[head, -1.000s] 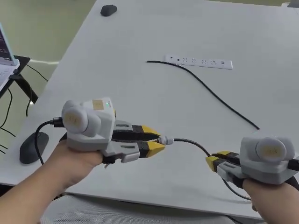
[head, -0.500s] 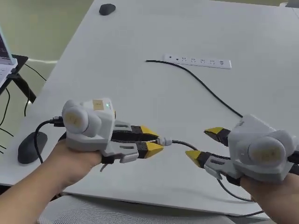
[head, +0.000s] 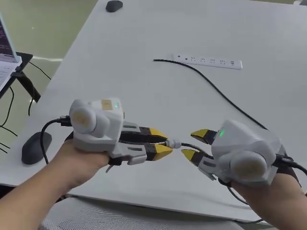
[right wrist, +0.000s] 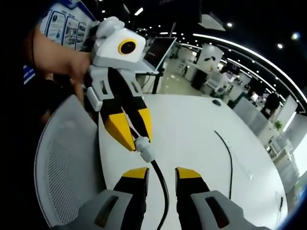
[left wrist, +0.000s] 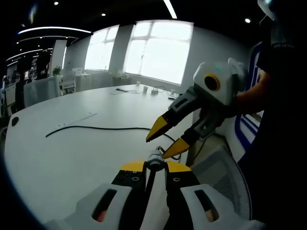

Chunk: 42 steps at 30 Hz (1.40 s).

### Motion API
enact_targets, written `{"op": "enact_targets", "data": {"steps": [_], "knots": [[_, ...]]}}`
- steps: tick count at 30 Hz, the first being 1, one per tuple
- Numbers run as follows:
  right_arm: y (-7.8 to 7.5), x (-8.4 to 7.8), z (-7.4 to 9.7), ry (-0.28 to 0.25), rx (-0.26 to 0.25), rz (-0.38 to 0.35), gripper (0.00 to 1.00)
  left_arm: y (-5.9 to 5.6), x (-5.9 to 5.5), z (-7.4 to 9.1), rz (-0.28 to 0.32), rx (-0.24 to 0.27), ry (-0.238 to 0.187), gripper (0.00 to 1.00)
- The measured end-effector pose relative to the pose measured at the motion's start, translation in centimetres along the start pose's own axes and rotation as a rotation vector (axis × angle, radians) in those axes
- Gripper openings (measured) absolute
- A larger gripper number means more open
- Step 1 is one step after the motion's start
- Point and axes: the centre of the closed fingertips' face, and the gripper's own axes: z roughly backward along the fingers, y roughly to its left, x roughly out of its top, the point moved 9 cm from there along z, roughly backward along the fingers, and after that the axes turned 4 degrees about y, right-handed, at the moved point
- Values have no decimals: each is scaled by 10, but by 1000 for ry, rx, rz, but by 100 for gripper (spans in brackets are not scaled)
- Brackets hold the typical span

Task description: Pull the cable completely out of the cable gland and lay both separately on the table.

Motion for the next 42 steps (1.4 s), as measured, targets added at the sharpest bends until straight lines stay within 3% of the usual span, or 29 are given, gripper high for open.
{"op": "enact_targets", "data": {"steps": [7,15,24,34,42], "knots": [[1,-3,-2,3,19,45,7,-2,-1,-2,5,-5,0,15],[3,-5,-2,-13,22,78,2,-2,-1,-5,5,-3,1,15],[1,-10,-4,-17,20,46,1,-2,1,-8,-9,-3,-3,15],[-8,-23,-6,-2,10,-79,0,0,3,-8,-32,2,-12,15],[-17,-41,-8,38,3,-237,0,2,4,-9,-36,-2,-14,15]]}}
